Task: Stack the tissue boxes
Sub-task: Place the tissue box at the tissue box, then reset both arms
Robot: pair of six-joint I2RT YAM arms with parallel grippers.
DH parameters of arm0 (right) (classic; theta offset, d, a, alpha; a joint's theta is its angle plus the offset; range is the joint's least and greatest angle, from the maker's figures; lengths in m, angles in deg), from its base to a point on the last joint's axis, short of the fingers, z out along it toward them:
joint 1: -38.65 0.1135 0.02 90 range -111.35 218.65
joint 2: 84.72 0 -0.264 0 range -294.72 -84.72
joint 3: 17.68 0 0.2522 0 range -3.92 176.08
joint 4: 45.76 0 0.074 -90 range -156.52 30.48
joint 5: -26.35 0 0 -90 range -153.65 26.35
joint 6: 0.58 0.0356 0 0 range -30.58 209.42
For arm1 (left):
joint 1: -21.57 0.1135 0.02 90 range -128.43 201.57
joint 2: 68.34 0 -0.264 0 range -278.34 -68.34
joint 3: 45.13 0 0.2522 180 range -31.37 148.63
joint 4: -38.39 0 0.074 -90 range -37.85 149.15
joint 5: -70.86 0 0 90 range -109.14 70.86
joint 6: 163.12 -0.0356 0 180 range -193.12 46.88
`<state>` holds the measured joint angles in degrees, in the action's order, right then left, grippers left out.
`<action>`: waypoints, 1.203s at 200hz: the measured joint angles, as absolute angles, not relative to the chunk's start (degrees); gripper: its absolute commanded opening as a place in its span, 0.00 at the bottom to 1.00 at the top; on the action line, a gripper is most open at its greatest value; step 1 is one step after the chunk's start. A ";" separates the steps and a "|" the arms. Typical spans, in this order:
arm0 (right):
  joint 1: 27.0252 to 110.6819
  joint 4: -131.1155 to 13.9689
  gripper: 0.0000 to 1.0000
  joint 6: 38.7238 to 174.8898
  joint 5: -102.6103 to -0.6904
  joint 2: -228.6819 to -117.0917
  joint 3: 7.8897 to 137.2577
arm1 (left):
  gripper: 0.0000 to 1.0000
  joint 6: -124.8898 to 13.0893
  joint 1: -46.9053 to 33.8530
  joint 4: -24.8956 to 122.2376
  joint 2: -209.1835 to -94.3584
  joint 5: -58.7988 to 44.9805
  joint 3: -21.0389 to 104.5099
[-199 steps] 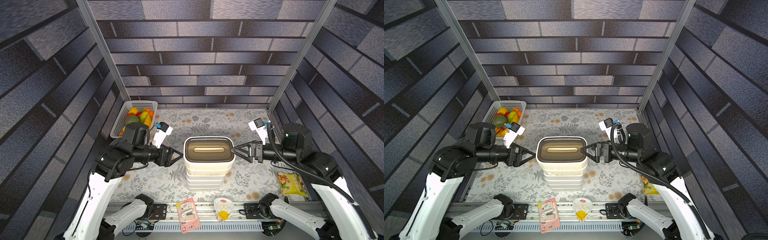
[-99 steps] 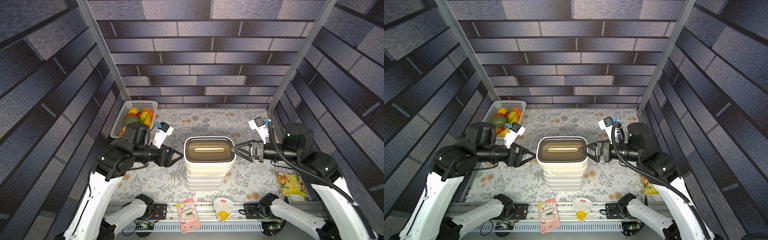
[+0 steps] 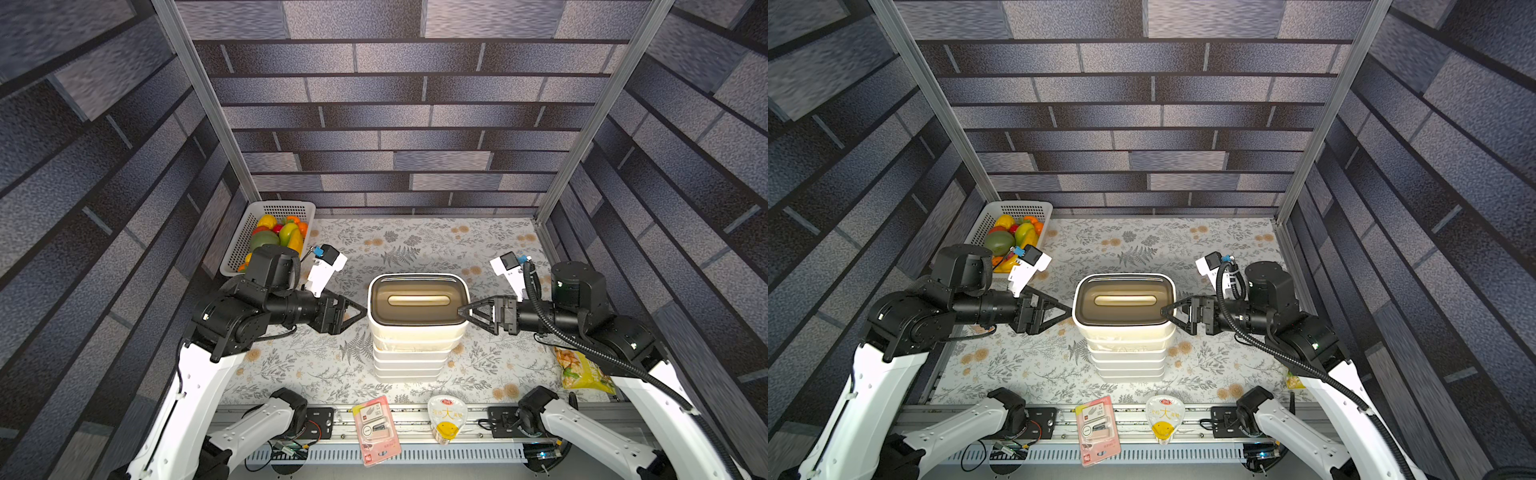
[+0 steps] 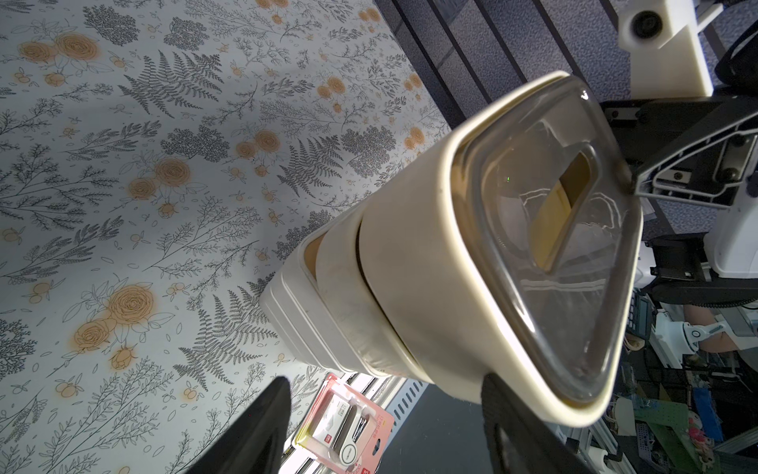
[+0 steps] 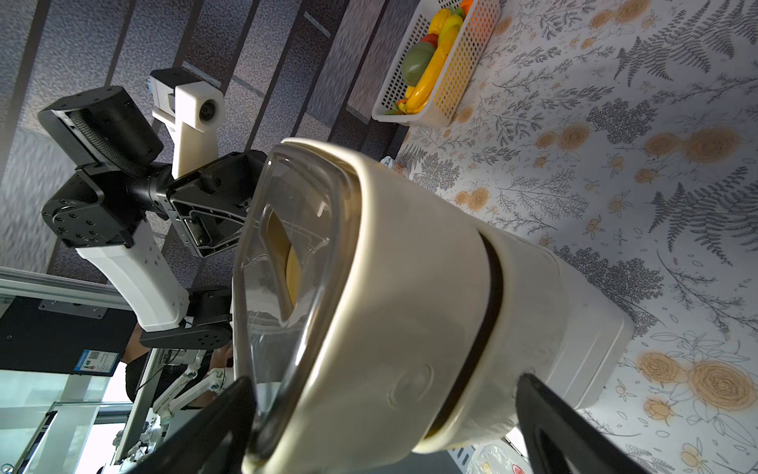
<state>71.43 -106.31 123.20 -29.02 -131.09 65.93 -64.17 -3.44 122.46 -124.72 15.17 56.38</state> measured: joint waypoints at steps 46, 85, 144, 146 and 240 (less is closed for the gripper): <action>71.43 -102.90 1.00 124.56 -28.60 -129.71 63.50 | 0.75 -64.32 -3.44 122.87 -125.51 15.17 56.48; 71.43 -102.70 1.00 124.51 -28.58 -130.24 64.11 | 0.76 -64.78 -3.44 123.31 -125.90 15.14 56.53; 71.43 -104.52 1.00 121.89 -29.59 -133.87 72.46 | 0.77 -66.75 -1.54 125.30 -126.54 10.90 61.40; 71.43 -104.65 1.00 121.72 -29.80 -133.96 72.83 | 0.77 -66.84 -1.26 125.45 -126.58 10.73 61.69; 71.43 -107.69 1.00 113.43 -41.24 -142.39 86.63 | 1.00 -65.74 10.44 116.58 -131.80 16.17 72.09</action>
<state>71.43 -107.69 113.43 -41.24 -142.39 86.63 -65.74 10.44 116.58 -131.80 16.17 72.09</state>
